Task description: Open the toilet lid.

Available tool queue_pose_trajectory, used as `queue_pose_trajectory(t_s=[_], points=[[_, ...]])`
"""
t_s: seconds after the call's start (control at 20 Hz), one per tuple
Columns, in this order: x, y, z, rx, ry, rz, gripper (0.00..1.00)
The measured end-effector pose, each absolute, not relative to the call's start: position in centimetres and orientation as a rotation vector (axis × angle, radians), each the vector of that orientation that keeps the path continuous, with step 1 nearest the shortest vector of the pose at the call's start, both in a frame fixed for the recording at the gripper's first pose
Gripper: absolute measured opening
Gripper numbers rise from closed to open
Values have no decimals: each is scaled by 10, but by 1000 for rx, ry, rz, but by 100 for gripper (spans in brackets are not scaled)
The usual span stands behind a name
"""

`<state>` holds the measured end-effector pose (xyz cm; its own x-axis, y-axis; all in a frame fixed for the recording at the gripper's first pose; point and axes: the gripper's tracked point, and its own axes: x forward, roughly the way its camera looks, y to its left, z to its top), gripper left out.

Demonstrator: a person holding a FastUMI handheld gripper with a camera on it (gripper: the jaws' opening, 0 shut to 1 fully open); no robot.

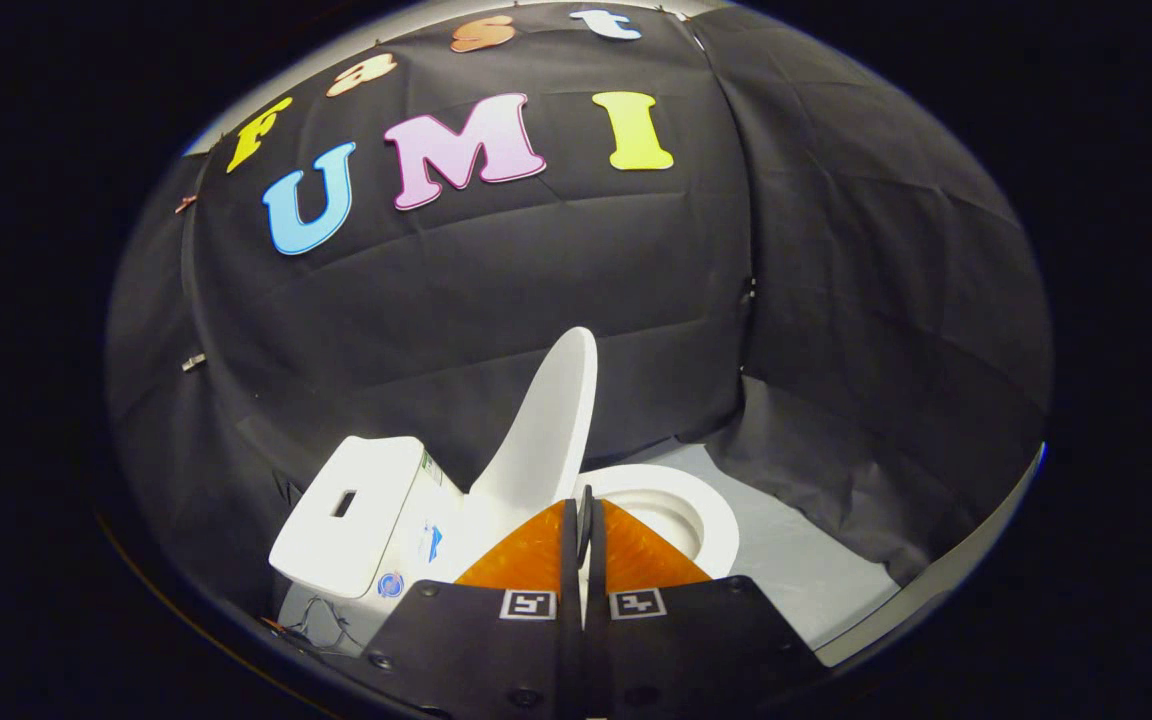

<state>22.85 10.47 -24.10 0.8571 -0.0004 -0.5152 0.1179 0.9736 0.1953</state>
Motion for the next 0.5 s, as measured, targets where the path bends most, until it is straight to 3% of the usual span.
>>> queue_pose_trajectory(t_s=[0.5], points=[[221, 187, -201, 154, 469, -5, 5]])
